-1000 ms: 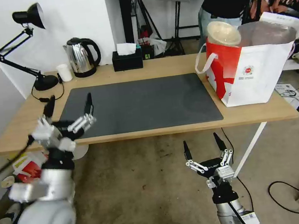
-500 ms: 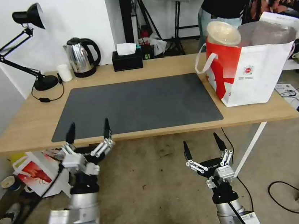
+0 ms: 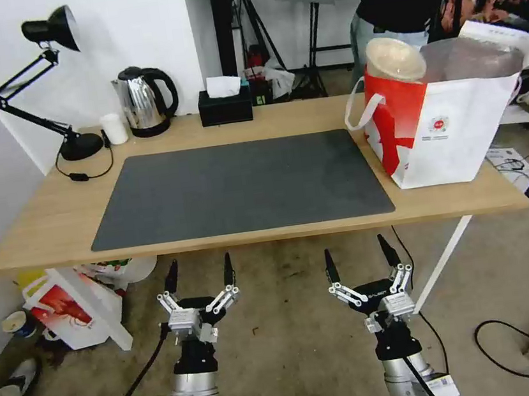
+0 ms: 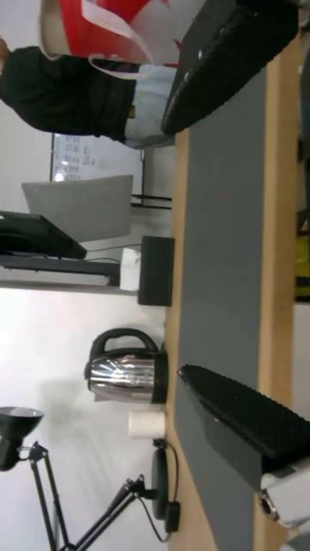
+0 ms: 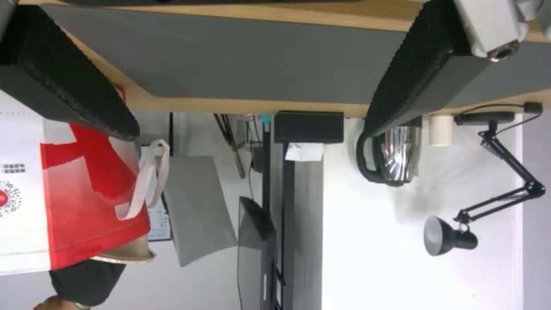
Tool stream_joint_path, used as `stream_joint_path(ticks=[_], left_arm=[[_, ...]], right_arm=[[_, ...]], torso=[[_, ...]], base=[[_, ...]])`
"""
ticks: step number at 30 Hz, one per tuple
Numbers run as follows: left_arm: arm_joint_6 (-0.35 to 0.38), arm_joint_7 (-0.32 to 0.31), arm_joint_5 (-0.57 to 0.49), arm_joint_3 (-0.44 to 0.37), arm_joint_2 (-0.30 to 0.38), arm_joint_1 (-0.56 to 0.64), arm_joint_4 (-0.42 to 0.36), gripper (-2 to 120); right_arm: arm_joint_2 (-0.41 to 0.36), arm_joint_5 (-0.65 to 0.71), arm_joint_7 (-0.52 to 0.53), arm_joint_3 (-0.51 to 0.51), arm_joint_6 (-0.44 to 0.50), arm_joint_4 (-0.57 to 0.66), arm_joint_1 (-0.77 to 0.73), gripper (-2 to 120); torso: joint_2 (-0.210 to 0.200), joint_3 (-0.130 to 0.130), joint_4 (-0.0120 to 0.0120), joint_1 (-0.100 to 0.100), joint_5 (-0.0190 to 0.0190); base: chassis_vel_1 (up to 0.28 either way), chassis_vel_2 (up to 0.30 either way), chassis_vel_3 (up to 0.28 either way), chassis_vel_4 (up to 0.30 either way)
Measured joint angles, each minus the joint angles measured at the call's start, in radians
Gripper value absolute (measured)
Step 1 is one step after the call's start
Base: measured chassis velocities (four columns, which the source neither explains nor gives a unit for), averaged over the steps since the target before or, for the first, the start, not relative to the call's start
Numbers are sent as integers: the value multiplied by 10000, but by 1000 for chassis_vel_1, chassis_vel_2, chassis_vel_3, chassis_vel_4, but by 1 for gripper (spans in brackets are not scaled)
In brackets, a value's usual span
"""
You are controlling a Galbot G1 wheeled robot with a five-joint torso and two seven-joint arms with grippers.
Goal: Pick up the trash from the table and place it into the takeout bag.
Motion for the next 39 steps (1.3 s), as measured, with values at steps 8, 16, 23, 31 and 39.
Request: stream_joint_path(ticks=[8,16,23,31,39], left_arm=[[-186,-106,14,-87,36,156,282,100],[-193,-90,-66,-110,122,64,425,100],[-197,-90,-115,-76,152,41,556,100],[-196,-103,-137,-66,163,40,567,100],[-196,-104,-141,-61,165,40,568,100]], right_arm=[[0,0,0,0,0,0,0,100],[0,0,0,0,0,0,0,100],[1,0,0,0,0,0,0,100],[0,0,0,0,0,0,0,100],[1,0,0,0,0,0,0,100]], torso=[[0,0,0,0,-1],[0,0,0,0,-1],[-2,0,0,0,-1],[-2,0,0,0,-1],[-2,0,0,0,-1]], base=[[0,0,0,0],[0,0,0,0],[0,0,0,0],[0,0,0,0],[0,0,0,0]])
